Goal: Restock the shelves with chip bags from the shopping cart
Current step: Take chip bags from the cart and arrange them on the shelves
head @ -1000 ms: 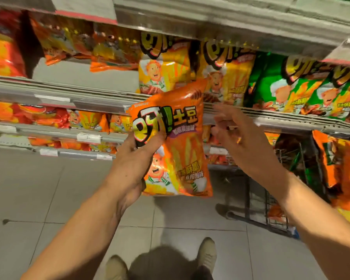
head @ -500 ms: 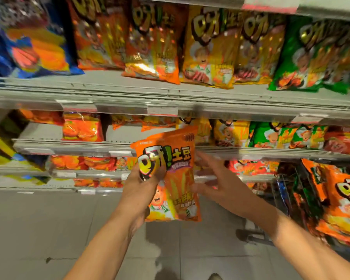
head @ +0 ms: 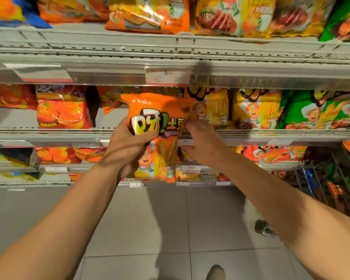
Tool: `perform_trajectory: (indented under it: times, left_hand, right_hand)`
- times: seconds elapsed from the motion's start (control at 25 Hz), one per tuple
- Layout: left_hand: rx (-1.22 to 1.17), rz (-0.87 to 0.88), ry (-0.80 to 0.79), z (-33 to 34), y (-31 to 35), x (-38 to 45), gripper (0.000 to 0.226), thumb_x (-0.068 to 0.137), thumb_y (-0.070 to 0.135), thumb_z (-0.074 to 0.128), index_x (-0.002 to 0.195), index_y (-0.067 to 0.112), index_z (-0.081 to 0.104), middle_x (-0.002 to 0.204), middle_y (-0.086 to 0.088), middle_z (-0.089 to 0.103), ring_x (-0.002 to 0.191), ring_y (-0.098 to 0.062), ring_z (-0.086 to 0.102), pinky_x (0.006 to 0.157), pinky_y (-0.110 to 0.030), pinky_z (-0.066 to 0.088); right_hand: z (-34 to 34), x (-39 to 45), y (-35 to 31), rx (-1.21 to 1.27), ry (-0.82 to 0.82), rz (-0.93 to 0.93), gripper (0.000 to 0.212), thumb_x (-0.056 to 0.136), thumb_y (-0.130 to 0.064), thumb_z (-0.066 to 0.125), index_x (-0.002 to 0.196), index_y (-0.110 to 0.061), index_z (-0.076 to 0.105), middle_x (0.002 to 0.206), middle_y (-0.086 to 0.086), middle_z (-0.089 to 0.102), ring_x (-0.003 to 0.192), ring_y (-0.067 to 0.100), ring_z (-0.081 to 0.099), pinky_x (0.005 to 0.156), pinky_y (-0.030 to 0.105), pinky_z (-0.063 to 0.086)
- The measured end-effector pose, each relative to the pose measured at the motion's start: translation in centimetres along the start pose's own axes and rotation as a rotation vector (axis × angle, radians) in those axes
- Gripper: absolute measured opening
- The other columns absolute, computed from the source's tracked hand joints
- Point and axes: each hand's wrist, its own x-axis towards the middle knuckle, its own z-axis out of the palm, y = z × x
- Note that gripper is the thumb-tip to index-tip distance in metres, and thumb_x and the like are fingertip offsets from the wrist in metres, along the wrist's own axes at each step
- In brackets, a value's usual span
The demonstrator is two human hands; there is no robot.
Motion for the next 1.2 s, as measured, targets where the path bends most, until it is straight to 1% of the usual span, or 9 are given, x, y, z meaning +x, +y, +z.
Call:
perform_trajectory:
  times: [0.12,0.32,0.52,0.68,0.76,0.84,0.96,1.08,1.2]
  left_hand:
    - [-0.101,0.051,0.057,1.0,0.7,2.4,0.022,0.091,0.007,0.073,0.083,0.020,0.057,0.042,0.011,0.053,0.027,0.002,0.039,0.033,-0.007,0.028]
    - [-0.224,0.140,0.175,2.2,2.8,8.1,0.020,0.087,0.009,0.077,0.094,0.016,0.060,0.068,0.001,0.067,0.042,-0.004,0.057,0.041,-0.018,0.045]
    - [-0.134,0.188,0.026,2.8,1.0,10.3,0.019,0.089,0.021,0.077,0.091,0.008,0.063,0.070,-0.019,0.049,0.045,-0.016,0.040,0.047,-0.029,0.037]
    - [0.023,0.226,-0.021,3.1,0.0,11.2,0.021,0.089,0.022,0.073,0.080,0.015,0.055,0.055,-0.004,0.050,0.040,-0.015,0.043,0.046,-0.028,0.041]
    - [0.034,0.219,0.010,2.6,-0.9,11.0,0.024,0.087,0.039,0.075,0.092,0.024,0.058,0.080,-0.004,0.066,0.064,-0.015,0.063,0.062,-0.033,0.053]
    - [0.108,0.257,0.046,1.5,-2.3,10.6,0.036,0.085,0.052,0.073,0.107,0.033,0.051,0.108,0.003,0.064,0.091,-0.010,0.064,0.079,-0.026,0.055]
    - [0.169,0.260,0.017,1.0,-3.6,11.3,0.039,0.091,0.037,0.074,0.114,0.018,0.049,0.079,0.026,0.058,0.068,0.008,0.058,0.065,-0.011,0.050]
    - [0.141,0.187,-0.026,0.8,-3.2,12.9,0.047,0.090,0.026,0.077,0.123,-0.002,0.057,0.081,0.008,0.063,0.063,0.004,0.061,0.057,-0.012,0.049]
    - [0.143,0.124,-0.124,-0.1,-2.7,13.2,0.055,0.089,0.034,0.077,0.130,0.003,0.057,0.109,-0.020,0.068,0.080,0.006,0.050,0.062,-0.013,0.054]
  right_hand:
    - [0.7,0.6,1.0,-0.181,-0.010,-0.003,0.080,0.088,-0.042,0.070,0.154,-0.018,0.031,0.157,0.010,0.032,0.148,0.032,0.023,0.118,0.055,0.028]
    - [1.6,0.7,2.2,-0.280,-0.007,0.004,0.088,0.091,-0.053,0.063,0.160,-0.024,0.017,0.167,0.015,0.003,0.154,0.038,0.002,0.123,0.059,0.016]
    - [2.8,0.7,2.4,-0.246,-0.043,0.037,0.090,0.092,-0.053,0.060,0.161,-0.030,0.006,0.168,0.013,-0.002,0.153,0.041,0.000,0.124,0.060,0.008]
    - [3.4,0.7,2.2,-0.310,-0.038,0.031,0.093,0.092,-0.057,0.057,0.160,-0.030,0.000,0.168,0.016,-0.005,0.153,0.044,0.000,0.122,0.064,0.008]
    - [3.6,0.4,2.2,-0.351,-0.058,0.027,0.097,0.092,-0.060,0.056,0.160,-0.030,-0.005,0.168,0.018,-0.009,0.153,0.045,-0.003,0.121,0.065,0.006]
    - [3.7,0.3,2.2,-0.367,-0.071,0.023,0.100,0.091,-0.061,0.056,0.160,-0.031,-0.009,0.168,0.019,-0.010,0.153,0.046,-0.003,0.121,0.066,0.004]
    - [3.6,0.6,2.1,-0.361,-0.037,0.013,0.102,0.090,-0.064,0.056,0.157,-0.036,-0.017,0.167,0.020,0.001,0.152,0.047,0.005,0.120,0.067,0.009]
    - [3.5,1.2,1.7,-0.374,-0.036,0.017,0.101,0.089,-0.065,0.057,0.156,-0.040,-0.015,0.163,0.021,0.010,0.149,0.047,0.013,0.118,0.068,0.017]
    - [3.7,1.3,1.3,-0.421,-0.054,0.036,0.096,0.091,-0.066,0.054,0.156,-0.042,-0.013,0.163,0.021,0.007,0.149,0.049,0.012,0.117,0.070,0.017]
